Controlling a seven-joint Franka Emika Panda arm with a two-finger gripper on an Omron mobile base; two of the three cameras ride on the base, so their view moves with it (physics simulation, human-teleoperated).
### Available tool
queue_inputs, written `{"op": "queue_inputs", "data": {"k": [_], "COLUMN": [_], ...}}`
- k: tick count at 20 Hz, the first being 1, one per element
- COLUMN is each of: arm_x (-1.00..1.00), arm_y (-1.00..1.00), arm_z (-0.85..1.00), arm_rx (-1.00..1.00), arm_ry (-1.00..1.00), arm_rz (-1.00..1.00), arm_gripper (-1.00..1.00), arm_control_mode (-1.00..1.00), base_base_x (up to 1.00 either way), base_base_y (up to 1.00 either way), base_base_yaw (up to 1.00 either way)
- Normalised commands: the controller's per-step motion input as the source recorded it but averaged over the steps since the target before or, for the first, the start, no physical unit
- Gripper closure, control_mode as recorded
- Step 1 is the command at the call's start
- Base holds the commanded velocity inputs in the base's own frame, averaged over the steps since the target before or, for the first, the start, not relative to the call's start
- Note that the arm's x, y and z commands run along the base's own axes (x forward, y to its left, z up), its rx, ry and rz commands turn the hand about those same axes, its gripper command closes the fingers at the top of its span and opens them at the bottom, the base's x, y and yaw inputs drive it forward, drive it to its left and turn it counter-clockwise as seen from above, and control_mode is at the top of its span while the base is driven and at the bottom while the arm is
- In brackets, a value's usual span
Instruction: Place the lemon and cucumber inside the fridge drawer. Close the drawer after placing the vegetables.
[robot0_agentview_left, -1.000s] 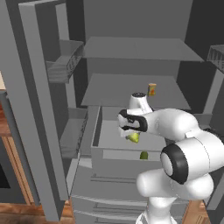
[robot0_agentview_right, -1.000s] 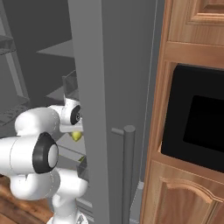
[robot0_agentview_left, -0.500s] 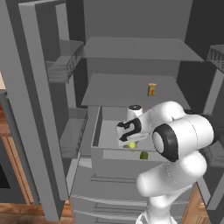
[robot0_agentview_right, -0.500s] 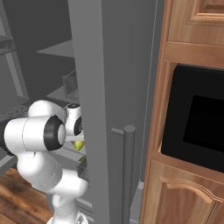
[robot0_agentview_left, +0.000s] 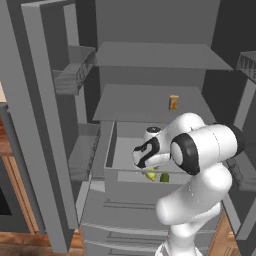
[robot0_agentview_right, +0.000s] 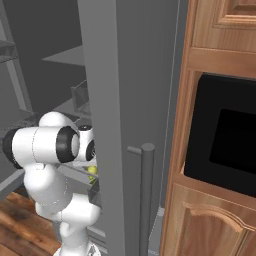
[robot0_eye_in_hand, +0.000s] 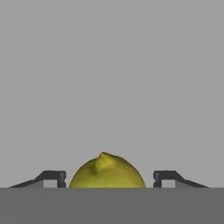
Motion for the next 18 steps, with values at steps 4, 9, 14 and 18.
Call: {"op": "queue_inputs", "data": {"k": [4,9,14,18], "arm_x": [0.06,0.02,-0.52,-0.66], "arm_y": [0.02,0.42,0.73,0.7], "arm_z": [0.43,0.95,0.92,0.66], "arm_rx": [0.0,0.0,0.0,-0.03], "arm_ry": [-0.08,-0.14,-0.17,-0.14], "arm_rz": [0.0,0.0,0.0,0.0], "arm_gripper": [-1.0,-1.0,-1.0,-1.0], "arm_control_mode": [-1.0,-1.0,-1.0,-1.0], "base_base_x": [0.0,0.0,0.0,0.0], "base_base_y": [0.0,0.0,0.0,0.0], "base_base_yaw": [0.0,0.0,0.0,0.0]}}
